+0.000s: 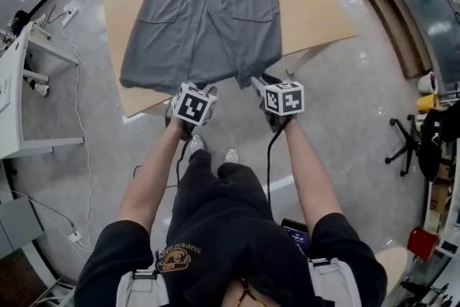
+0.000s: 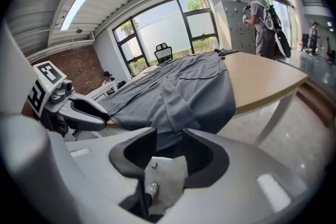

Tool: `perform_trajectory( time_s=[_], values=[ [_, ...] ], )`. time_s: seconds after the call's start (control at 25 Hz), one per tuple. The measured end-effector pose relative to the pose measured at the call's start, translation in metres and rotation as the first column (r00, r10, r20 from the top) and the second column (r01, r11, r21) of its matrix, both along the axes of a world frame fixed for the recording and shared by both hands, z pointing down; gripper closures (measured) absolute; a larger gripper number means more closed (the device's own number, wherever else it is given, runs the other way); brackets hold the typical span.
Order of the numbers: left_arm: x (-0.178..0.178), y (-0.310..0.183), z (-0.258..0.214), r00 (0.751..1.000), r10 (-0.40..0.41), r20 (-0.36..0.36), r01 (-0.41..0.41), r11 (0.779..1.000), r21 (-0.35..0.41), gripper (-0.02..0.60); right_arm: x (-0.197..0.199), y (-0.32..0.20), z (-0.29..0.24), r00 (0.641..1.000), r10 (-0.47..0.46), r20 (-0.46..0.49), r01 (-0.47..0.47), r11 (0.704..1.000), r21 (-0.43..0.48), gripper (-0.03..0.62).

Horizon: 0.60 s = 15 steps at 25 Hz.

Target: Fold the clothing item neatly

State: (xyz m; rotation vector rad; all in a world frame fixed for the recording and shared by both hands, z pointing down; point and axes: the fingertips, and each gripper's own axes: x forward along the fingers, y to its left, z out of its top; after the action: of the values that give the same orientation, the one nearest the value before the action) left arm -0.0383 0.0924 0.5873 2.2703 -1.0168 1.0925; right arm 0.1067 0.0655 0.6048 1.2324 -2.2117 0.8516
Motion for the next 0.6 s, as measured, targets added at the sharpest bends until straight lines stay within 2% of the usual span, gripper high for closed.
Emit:
perform_trajectory(
  time_s=[0.12, 0.2, 0.24, 0.44, 0.48, 0.6],
  values=[
    [0.002, -0.007, 0.001, 1.0, -0.019, 0.007, 0.019, 1.0, 0.0, 0.483, 0.012, -0.021, 0.007, 0.998, 0.056, 0.003, -0.056, 0.998, -0.002, 0.451],
    [0.004, -0.012, -0.002, 0.999, -0.033, 0.013, 0.033, 0.999, 0.003, 0.518, 0.02, -0.034, 0.011, 0.996, 0.089, 0.013, -0.089, 0.996, -0.007, 0.451],
    [0.005, -0.014, -0.003, 0.999, -0.039, 0.013, 0.039, 0.999, 0.008, 0.558, 0.022, -0.04, 0.013, 0.995, 0.096, 0.02, -0.096, 0.995, -0.01, 0.451],
    [0.002, -0.02, -0.006, 0.999, -0.053, -0.001, 0.053, 0.999, 0.009, 0.572, 0.017, -0.048, 0.023, 0.996, 0.086, 0.021, -0.085, 0.996, -0.019, 0.464],
    [0.0, -0.02, -0.006, 0.998, -0.057, -0.004, 0.057, 0.998, 0.01, 0.572, 0.015, -0.046, 0.023, 0.997, 0.078, 0.023, -0.078, 0.997, -0.021, 0.472],
    [-0.004, -0.02, -0.008, 0.997, -0.07, -0.024, 0.07, 0.997, 0.014, 0.574, 0.01, -0.041, 0.015, 0.999, 0.048, 0.021, -0.047, 0.999, -0.016, 0.564]
  ],
)
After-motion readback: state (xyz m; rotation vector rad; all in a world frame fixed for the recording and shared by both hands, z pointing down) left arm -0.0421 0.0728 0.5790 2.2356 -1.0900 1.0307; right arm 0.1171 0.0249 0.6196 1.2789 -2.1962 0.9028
